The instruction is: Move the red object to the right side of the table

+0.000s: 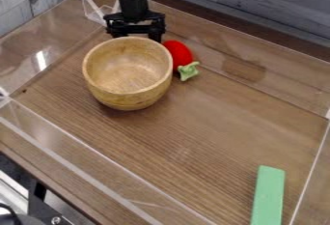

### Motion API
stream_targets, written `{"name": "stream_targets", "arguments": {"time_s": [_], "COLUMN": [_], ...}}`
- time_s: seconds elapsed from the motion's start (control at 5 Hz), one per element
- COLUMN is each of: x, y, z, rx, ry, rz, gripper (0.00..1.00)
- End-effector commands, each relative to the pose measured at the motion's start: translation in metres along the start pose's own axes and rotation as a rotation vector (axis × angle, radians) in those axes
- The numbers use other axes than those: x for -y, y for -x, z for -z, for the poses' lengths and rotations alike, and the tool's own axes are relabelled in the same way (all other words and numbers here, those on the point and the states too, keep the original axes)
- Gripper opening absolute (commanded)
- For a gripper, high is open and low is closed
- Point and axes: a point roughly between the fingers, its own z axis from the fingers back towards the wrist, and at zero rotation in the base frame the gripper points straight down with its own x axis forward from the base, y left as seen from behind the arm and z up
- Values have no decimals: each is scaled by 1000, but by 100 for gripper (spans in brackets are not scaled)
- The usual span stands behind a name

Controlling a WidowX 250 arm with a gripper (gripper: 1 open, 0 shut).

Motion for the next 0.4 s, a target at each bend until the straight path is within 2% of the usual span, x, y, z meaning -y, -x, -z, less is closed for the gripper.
{"name": "stream_targets", "arguments": {"time_s": [0.0,0.2], "x": [21,32], "y": [-10,-5], "z": [-34,-33], "rx": [91,82], "ry": [1,8], "rz": [62,95], "gripper": [100,100]}}
